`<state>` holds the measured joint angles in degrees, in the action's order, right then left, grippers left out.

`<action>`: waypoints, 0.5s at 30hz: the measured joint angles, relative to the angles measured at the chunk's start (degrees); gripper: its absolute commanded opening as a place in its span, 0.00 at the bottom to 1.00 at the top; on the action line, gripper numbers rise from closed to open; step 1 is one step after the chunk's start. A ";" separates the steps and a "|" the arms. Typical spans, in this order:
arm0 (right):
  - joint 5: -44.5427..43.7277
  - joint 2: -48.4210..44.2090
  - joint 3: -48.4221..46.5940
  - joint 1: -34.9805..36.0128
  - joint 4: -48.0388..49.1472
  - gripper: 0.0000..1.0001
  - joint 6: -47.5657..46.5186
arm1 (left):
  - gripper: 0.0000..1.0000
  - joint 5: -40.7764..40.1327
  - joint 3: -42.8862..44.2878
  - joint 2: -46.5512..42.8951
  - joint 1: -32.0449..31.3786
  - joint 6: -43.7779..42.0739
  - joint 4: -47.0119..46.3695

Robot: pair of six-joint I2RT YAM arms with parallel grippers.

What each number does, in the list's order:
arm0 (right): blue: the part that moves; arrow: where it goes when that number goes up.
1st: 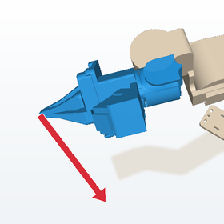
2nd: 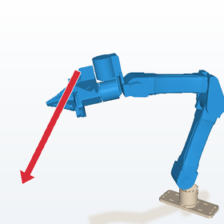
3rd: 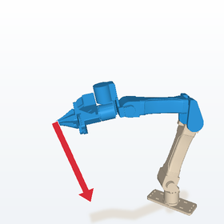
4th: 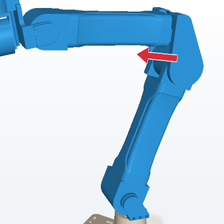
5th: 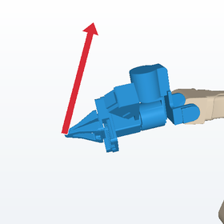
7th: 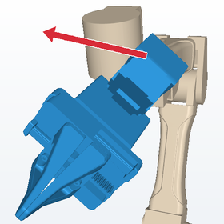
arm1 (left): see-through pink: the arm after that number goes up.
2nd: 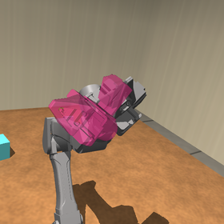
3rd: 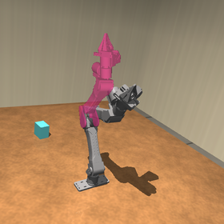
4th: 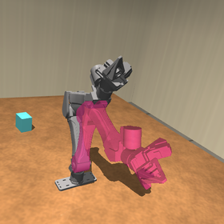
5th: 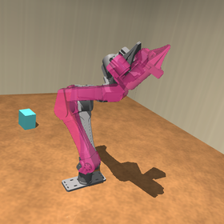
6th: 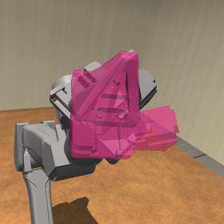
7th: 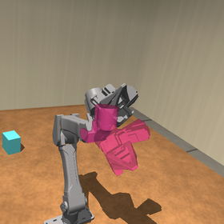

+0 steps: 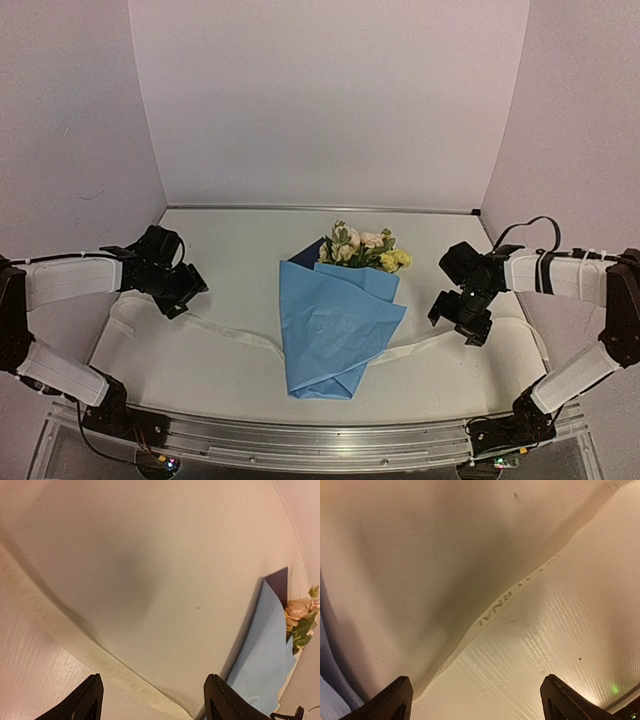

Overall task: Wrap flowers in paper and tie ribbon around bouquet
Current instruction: Place the folded bouquet on the ribbon.

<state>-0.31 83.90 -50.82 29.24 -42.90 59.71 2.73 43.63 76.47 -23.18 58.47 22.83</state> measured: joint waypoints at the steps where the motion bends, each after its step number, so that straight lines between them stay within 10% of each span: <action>1: -0.12 -0.44 0.95 -0.58 0.00 0.86 0.43 | 0.71 -1.06 -1.09 -0.62 1.00 0.62 0.61; 15: 0.29 -1.65 9.31 -10.46 10.65 0.82 3.89 | 0.74 -6.47 -4.65 1.12 8.20 4.25 3.70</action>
<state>-0.02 82.24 -41.51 18.78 -32.25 63.59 -3.74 38.98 77.58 -14.98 62.72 26.53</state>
